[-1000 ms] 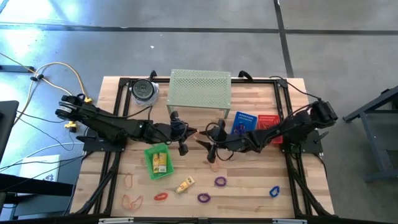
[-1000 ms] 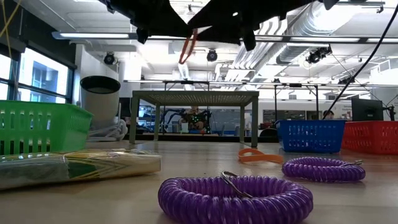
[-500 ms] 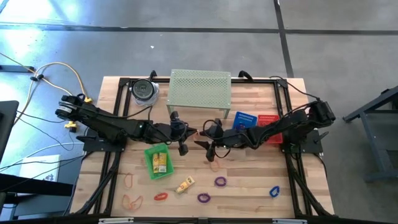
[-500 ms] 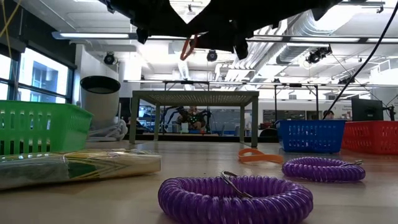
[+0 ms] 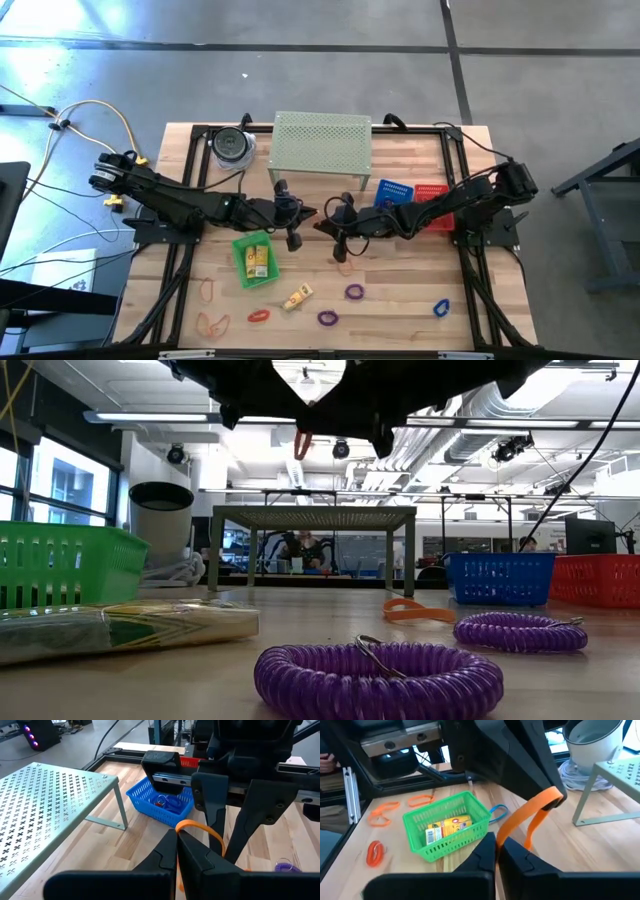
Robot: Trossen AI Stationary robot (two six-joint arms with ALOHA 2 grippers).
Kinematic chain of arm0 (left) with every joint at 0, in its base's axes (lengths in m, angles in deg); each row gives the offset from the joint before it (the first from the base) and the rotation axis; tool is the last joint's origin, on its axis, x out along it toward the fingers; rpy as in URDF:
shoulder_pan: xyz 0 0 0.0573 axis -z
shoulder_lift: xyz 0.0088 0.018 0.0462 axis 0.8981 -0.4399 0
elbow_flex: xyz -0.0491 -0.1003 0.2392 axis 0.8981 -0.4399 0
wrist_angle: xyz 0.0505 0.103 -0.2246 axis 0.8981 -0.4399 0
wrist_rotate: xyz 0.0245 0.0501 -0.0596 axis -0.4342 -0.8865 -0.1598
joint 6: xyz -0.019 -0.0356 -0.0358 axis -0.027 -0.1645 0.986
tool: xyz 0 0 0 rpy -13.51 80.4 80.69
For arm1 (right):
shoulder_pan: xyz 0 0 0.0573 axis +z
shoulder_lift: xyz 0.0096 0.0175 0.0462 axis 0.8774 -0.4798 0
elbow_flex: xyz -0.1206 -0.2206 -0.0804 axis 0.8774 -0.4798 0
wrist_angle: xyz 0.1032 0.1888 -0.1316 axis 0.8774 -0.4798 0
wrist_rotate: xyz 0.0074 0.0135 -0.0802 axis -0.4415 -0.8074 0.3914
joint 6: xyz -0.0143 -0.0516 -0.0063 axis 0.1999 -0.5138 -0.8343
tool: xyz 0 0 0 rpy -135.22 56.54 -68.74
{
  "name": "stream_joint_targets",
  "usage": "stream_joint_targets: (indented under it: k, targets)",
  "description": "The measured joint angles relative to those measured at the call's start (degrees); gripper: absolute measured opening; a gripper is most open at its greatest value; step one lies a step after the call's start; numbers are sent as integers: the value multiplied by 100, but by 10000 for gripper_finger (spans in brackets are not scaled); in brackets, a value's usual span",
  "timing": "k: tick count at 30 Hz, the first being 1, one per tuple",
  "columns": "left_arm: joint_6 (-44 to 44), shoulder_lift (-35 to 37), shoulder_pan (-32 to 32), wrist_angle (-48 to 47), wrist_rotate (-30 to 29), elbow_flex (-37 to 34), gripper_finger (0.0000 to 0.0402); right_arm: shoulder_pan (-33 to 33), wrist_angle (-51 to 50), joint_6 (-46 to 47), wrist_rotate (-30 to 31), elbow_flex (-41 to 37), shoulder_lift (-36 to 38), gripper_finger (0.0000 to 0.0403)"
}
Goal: Pick & Place Office Desk Supplies
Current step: Put the orange rubber band into the red bin
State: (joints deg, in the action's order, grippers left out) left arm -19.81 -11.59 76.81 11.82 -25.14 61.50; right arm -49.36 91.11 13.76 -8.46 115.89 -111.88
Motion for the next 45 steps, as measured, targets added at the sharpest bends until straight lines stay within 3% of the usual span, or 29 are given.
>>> stream_joint_targets:
  k: [11, 16, 22, 28, 36, 45]
  targets:
    - [-210, 0, 66, 2, -12, 0, 15, 0, -76, -248, 2, 0, 0, 3]
    - [-740, 0, 240, 4, -15, 0, 77, 2, -98, -228, 2, 0, 0, 3]
    - [-699, 0, 443, 56, -23, 0, 174, 2, -328, -209, 10, 0, 0, 3]
    - [-592, 0, 630, 52, -35, 0, 218, 9, -929, -157, 366, 0, 167, 3]
    - [41, 10, 825, -27, -45, 0, 221, 379, -2542, 366, 905, 4, 1074, 3]
    - [746, 230, 843, -1168, 430, -4, 221, 789, -5833, 2536, 1641, 4, 2533, 3]
